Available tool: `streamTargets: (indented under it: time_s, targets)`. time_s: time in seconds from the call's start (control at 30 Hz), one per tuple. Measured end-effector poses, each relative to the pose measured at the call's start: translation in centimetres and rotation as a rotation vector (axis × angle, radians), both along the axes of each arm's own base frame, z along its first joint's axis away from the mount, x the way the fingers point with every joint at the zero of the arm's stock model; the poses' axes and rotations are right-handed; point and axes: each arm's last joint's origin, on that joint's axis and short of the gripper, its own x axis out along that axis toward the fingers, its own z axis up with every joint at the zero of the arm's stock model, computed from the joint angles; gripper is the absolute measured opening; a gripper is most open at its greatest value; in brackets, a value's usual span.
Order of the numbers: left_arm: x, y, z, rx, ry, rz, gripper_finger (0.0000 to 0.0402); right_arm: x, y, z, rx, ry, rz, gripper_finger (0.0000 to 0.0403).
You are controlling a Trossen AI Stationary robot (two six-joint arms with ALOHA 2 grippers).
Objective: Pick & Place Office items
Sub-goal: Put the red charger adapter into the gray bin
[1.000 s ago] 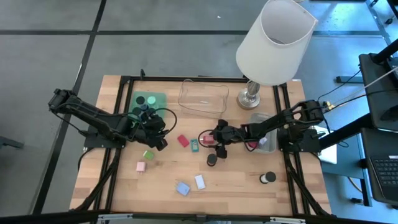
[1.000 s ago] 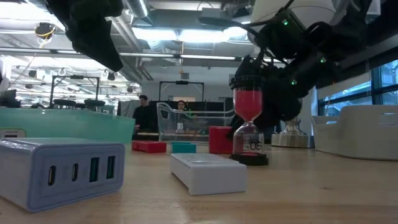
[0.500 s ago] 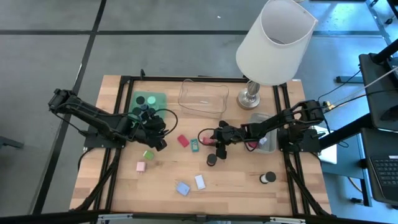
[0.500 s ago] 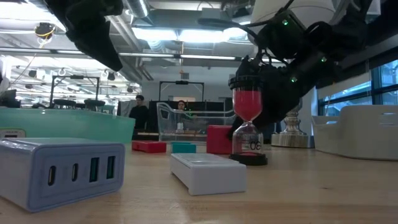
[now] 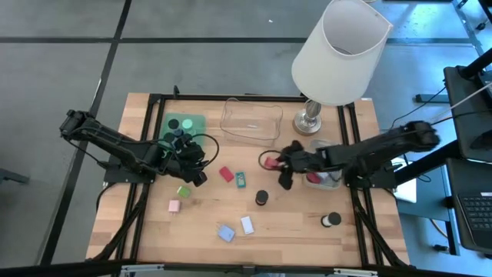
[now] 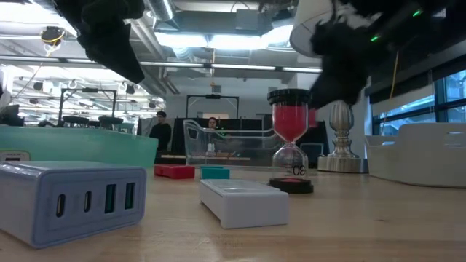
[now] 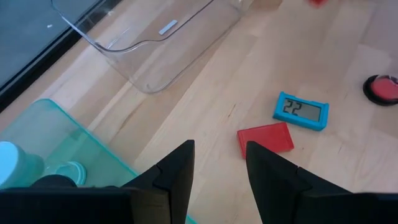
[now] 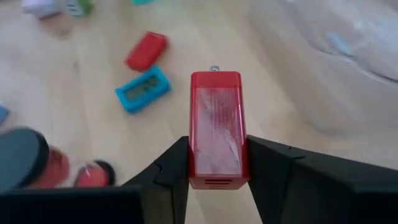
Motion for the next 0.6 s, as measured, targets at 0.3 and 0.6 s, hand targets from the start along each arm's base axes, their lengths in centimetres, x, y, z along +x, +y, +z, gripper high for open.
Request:
streamTargets:
  time_s: [0.3, 0.6]
  targets:
    - [0.0, 0.0, 0.0, 0.0, 0.0, 0.0, 0.0141, -7.3, 0.6, 2.1, 0.026, 0.172, -0.266, 0.0121]
    - [0.0, 0.1, 0.1, 0.039, -0.013, 0.026, 0.0141, -11.0, 1.0, 2.0, -0.001, 0.259, -0.457, 0.0121]
